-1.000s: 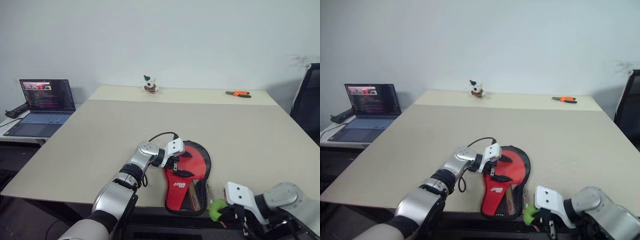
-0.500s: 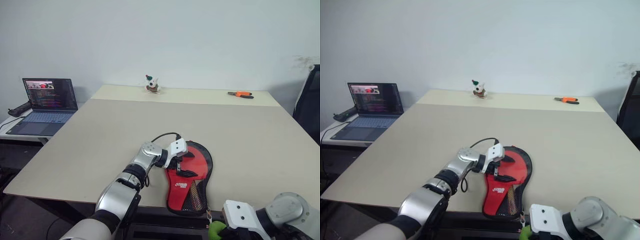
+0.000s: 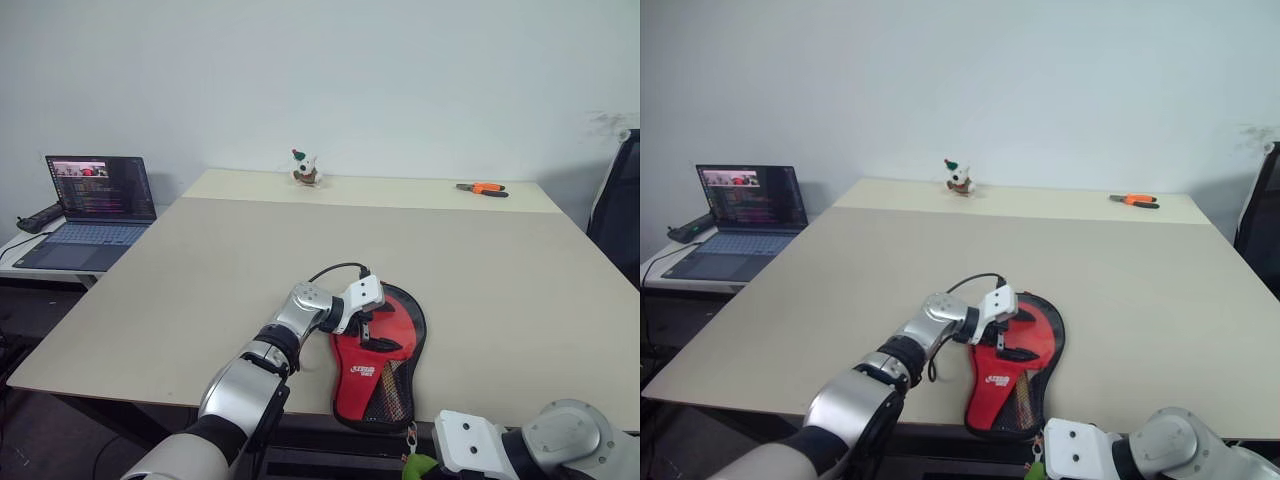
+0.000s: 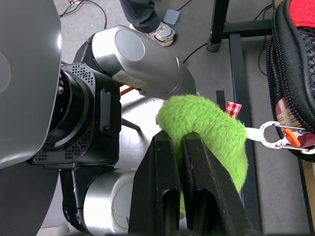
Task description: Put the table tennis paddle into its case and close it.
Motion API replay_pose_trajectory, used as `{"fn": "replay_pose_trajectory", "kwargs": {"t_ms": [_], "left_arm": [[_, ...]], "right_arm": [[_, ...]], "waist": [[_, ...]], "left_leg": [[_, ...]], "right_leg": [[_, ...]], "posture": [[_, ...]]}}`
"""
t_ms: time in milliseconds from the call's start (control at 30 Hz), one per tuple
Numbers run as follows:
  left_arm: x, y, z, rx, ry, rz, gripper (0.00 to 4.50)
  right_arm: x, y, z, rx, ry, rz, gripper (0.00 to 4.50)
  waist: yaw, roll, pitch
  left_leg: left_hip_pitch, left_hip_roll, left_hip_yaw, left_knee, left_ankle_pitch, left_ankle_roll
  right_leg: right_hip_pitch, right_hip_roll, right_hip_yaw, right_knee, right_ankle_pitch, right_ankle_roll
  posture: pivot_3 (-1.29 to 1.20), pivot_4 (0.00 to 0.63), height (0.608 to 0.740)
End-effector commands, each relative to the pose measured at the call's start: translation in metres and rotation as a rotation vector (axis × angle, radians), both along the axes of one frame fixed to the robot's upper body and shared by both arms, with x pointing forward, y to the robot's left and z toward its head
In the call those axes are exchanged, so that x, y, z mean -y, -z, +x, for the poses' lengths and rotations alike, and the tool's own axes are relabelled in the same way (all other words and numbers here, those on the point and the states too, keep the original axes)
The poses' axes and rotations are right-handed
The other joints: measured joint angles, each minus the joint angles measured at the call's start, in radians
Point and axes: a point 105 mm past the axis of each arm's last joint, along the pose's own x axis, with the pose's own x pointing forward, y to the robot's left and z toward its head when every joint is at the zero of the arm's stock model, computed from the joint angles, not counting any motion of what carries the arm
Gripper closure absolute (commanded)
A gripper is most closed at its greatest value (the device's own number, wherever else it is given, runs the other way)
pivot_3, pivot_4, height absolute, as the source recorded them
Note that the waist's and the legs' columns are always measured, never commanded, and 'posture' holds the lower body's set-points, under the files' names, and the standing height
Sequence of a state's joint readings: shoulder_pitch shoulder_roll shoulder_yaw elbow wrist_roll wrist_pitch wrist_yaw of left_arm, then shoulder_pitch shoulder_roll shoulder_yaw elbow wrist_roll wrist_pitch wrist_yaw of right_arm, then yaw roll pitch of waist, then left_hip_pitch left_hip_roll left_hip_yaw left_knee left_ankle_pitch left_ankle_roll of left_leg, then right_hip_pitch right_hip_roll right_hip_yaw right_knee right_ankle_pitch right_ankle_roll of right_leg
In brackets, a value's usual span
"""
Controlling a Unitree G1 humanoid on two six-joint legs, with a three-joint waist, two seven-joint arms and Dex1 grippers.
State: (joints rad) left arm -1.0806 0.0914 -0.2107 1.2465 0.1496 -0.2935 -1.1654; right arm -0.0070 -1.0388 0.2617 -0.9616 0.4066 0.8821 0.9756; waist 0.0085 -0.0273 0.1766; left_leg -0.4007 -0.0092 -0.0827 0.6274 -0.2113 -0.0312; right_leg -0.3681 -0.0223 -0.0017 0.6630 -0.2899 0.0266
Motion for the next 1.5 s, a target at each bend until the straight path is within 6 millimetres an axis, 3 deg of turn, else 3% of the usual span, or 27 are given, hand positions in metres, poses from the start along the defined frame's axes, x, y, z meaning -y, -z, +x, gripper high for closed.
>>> {"fn": "replay_pose_trajectory", "kwargs": {"t_ms": [33, 300, 500, 667, 800, 900, 1133, 1300, 1500], "left_arm": [[-0.004, 0.025, -0.006, -0.028, 0.008, 0.116, 0.0], [0.002, 0.024, -0.006, -0.017, 0.006, 0.113, 0.0], [0.004, 0.023, -0.007, -0.011, 0.01, 0.112, 0.0], [0.005, 0.024, -0.007, -0.01, 0.013, 0.116, 0.0], [0.006, 0.024, -0.007, -0.008, 0.011, 0.114, 0.0], [0.005, 0.024, -0.007, -0.006, 0.008, 0.111, 0.0], [-0.002, 0.026, -0.005, -0.015, -0.022, 0.094, 0.0], [-0.011, 0.014, 0.001, -0.025, -0.061, -0.002, 0.0], [-0.042, -0.008, 0.001, -0.013, -0.051, -0.126, 0.0]], "right_arm": [[-0.007, -0.012, -0.022, -0.063, -0.094, 0.057, 4.47], [0.007, -0.021, -0.027, -0.097, -0.038, 0.067, 4.47], [-0.005, -0.027, -0.038, -0.135, -0.074, 0.147, 4.47], [-0.01, -0.044, -0.037, -0.128, -0.077, 0.178, 4.47], [-0.014, -0.04, -0.031, -0.101, -0.017, 0.181, 4.47], [-0.017, -0.037, -0.028, -0.099, 0.016, 0.187, 3.8], [-0.019, -0.035, -0.025, -0.073, 0.016, 0.176, 1.38], [-0.004, -0.052, 0.016, 0.064, 0.1, 0.17, 1.38], [0.007, -0.077, 0.083, 0.216, 0.227, 0.284, 1.38]], "waist": [[0.0, 0.0, 0.0], [0.002, 0.0, 0.0], [0.002, 0.0, 0.0], [0.002, 0.0, 0.0], [0.002, -0.001, 0.0], [0.002, -0.001, 0.001], [-0.001, -0.001, 0.0], [-0.007, -0.001, 0.0], [-0.029, -0.001, 0.001]], "left_leg": [[0.0, 0.0, 0.0, 0.0, 0.0, 0.0], [0.0, 0.0, 0.0, 0.0, 0.0, 0.0], [0.0, 0.0, 0.0, 0.0, 0.0, 0.0], [-0.001, 0.0, 0.001, 0.0, 0.0, 0.0], [-0.001, 0.0, 0.0, -0.001, 0.0, 0.0], [-0.002, 0.0, 0.0, 0.0, -0.001, 0.001], [0.0, 0.001, 0.001, 0.001, -0.001, 0.001], [0.0, 0.001, 0.001, 0.001, -0.001, 0.001], [0.001, 0.003, 0.004, 0.0, 0.0, 0.001]], "right_leg": [[0.0, 0.0, 0.0, 0.0, 0.0, 0.0], [0.0, 0.0, 0.0, 0.0, 0.0, 0.0], [0.0, 0.0, 0.0, 0.0, 0.0, 0.0], [0.0, 0.0, 0.0, -0.001, 0.0, 0.0], [0.0, 0.0, 0.0, -0.002, 0.0, 0.0], [-0.001, 0.0, 0.0, -0.001, 0.0, 0.0], [0.0, 0.0, 0.001, 0.0, 0.0, 0.0], [0.0, 0.0, 0.001, 0.0, 0.0, 0.001], [-0.003, 0.001, 0.007, 0.002, 0.001, -0.001]], "posture": [[0.0, 0.15, 0.74], [0.0, 0.15, 0.74], [0.0, 0.15, 0.74], [0.0, 0.15, 0.74], [0.0, 0.15, 0.74], [0.0, 0.15, 0.74], [0.0, 0.15, 0.74], [0.0, 0.15, 0.74], [0.0, 0.15, 0.74]]}}
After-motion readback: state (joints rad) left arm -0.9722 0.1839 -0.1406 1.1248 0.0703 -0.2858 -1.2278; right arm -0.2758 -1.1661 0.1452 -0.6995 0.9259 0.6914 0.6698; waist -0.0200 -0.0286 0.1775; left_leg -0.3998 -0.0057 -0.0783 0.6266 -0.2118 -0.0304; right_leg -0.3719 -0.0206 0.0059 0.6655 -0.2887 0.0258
